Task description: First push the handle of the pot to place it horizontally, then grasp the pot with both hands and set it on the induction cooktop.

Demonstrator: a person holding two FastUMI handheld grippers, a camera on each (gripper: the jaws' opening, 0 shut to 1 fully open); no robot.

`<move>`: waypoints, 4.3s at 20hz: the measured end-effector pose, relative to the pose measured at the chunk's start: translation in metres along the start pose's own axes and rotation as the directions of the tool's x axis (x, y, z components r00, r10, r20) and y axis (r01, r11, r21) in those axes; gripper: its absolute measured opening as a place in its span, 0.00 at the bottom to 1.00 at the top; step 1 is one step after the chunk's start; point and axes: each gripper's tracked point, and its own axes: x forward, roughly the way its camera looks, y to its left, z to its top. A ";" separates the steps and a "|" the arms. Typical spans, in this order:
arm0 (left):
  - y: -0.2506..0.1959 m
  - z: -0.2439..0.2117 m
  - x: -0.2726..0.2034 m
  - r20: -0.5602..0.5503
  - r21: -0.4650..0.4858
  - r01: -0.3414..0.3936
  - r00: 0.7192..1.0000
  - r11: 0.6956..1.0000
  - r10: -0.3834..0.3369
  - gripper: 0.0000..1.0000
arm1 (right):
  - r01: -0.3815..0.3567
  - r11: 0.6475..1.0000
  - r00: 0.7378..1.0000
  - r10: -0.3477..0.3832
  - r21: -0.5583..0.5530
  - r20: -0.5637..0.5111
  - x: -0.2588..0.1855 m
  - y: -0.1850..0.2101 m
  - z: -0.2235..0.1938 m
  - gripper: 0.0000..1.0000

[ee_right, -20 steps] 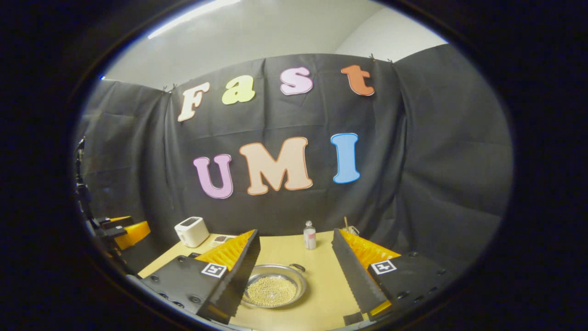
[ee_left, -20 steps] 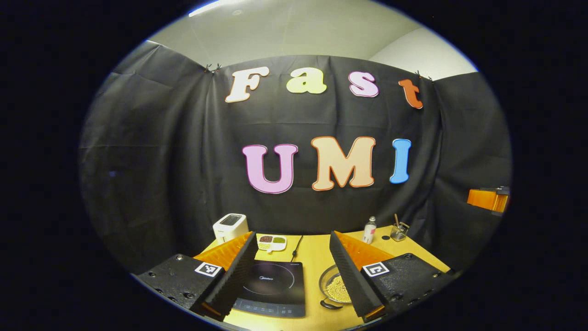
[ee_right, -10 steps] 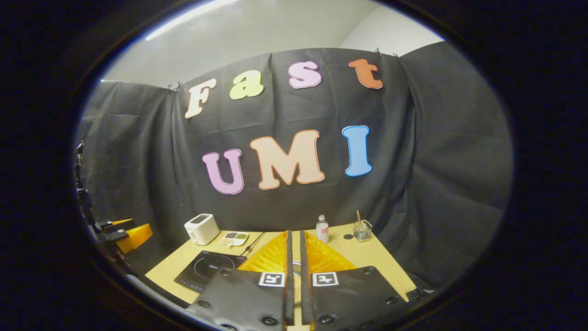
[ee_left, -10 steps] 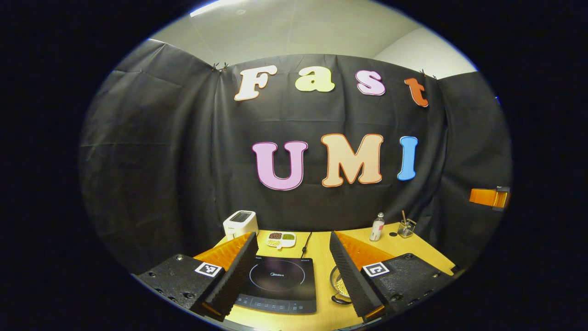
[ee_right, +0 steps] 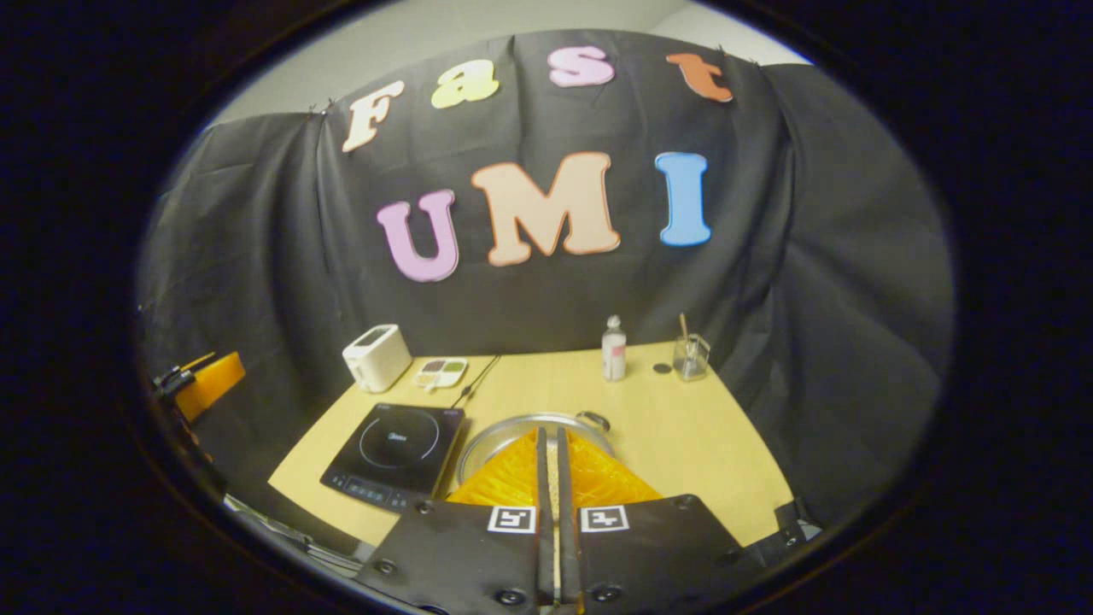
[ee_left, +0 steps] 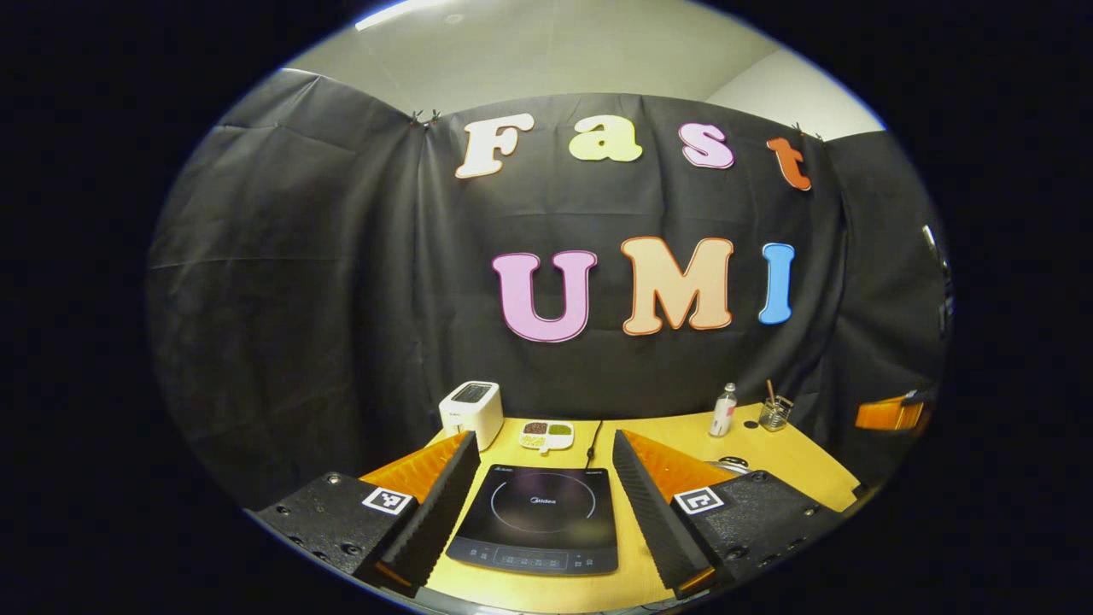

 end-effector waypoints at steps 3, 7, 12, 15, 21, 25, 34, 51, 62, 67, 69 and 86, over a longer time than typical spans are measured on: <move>0.019 -0.010 0.000 -0.020 -0.001 -0.026 0.999 1.000 0.026 0.92 | -0.025 0.999 0.990 0.028 0.022 -0.136 0.015 0.017 -0.049 0.05; 0.042 -0.022 0.001 -0.040 -0.019 -0.056 0.998 0.998 0.056 0.92 | -0.027 0.999 0.949 0.032 0.021 -0.314 0.030 0.029 -0.111 0.00; 0.066 -0.035 0.000 -0.054 -0.022 -0.081 0.995 0.997 0.079 0.92 | -0.012 1.000 0.888 0.001 -0.022 -0.459 0.042 0.037 -0.167 0.00; 0.076 -0.044 -0.001 -0.065 -0.020 -0.086 0.994 0.996 0.084 0.95 | -0.002 0.999 0.845 -0.019 -0.040 -0.534 0.049 0.039 -0.189 0.00; 0.099 -0.062 -0.005 -0.093 -0.009 -0.111 0.990 0.994 0.110 0.96 | 0.014 0.999 0.763 -0.033 -0.036 -0.646 0.070 0.044 -0.224 0.05; 0.117 -0.075 -0.012 -0.129 -0.008 -0.155 0.980 0.988 0.153 0.96 | 0.039 0.998 0.724 -0.062 -0.049 -0.687 0.087 0.045 -0.247 0.00; 0.131 -0.083 -0.017 -0.137 -0.015 -0.191 0.973 0.981 0.187 0.96 | 0.117 0.992 0.723 -0.116 -0.045 -0.682 0.116 0.060 -0.264 0.00; 0.112 -0.109 -0.016 -0.177 -0.077 -0.135 0.977 0.988 0.119 0.96 | 0.210 0.969 0.770 -0.080 0.133 -0.633 0.150 0.112 -0.249 0.00; 0.125 -0.110 -0.031 -0.177 -0.011 -0.152 0.973 0.988 0.148 0.93 | 0.325 0.914 0.788 -0.120 0.243 -0.604 0.192 0.145 -0.238 0.00; 0.128 -0.119 -0.039 -0.198 -0.016 -0.158 0.968 0.987 0.152 0.96 | 0.340 0.906 0.789 -0.129 0.252 -0.601 0.210 0.153 -0.231 0.00; 0.132 -0.120 -0.041 -0.201 -0.010 -0.165 0.967 0.986 0.160 0.93 | 0.345 0.906 0.788 -0.138 0.244 -0.600 0.215 0.154 -0.228 0.02; 0.124 -0.127 -0.040 -0.232 -0.026 -0.152 0.962 0.988 0.142 0.94 | 0.355 0.897 0.784 -0.133 0.262 -0.607 0.227 0.152 -0.219 0.00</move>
